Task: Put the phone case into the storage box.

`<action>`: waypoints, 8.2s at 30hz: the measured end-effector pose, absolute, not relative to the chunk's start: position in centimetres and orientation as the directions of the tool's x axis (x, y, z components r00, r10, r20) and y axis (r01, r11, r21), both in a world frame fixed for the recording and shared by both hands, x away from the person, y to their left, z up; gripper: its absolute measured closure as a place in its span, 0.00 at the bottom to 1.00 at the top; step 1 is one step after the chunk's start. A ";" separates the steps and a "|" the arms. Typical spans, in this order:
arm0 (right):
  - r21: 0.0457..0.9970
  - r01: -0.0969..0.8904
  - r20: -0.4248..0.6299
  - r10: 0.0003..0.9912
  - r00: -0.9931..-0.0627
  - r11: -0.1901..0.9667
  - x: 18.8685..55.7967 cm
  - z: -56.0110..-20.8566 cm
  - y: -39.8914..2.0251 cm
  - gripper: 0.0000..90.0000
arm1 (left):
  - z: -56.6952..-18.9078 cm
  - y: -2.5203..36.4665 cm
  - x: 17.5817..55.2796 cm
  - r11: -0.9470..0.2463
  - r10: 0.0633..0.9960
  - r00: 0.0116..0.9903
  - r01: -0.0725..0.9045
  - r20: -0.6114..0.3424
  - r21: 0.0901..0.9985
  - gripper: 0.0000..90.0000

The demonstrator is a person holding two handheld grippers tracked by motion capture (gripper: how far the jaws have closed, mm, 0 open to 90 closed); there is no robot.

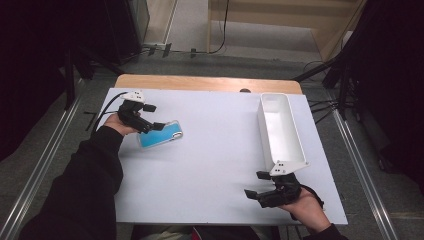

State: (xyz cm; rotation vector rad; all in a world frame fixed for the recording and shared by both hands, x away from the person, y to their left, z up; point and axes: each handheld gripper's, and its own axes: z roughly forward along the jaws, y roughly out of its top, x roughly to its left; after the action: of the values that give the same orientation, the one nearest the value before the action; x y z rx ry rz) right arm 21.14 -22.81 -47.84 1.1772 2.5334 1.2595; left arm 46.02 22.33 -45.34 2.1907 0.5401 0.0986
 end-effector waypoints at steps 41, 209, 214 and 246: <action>0.710 0.598 0.245 0.665 -0.705 0.373 21.2 -47.9 -22.8 0.21 | -50.5 21.5 44.7 -0.628 0.423 0.904 0.346 -0.067 0.697 0.05; 0.695 0.687 0.335 0.750 -0.571 0.213 25.6 -43.3 -18.4 0.25 | -46.3 13.1 30.3 -0.185 0.734 0.632 0.537 -0.248 0.823 0.18; 0.686 0.696 0.343 0.750 -0.565 0.210 26.1 -43.1 -18.0 0.25 | -46.5 12.7 29.9 -0.161 0.740 0.620 0.540 -0.260 0.826 0.18; 0.700 0.700 0.384 0.753 -0.534 0.140 29.6 -40.7 -16.0 0.27 | -47.5 11.1 28.6 -0.026 0.756 0.571 0.517 -0.321 0.856 0.18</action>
State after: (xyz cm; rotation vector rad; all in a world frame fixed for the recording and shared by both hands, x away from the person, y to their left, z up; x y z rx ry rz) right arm 29.59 -15.95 -40.72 1.4849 2.3263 1.3722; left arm 28.65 11.10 -47.47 1.6865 1.0717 0.2669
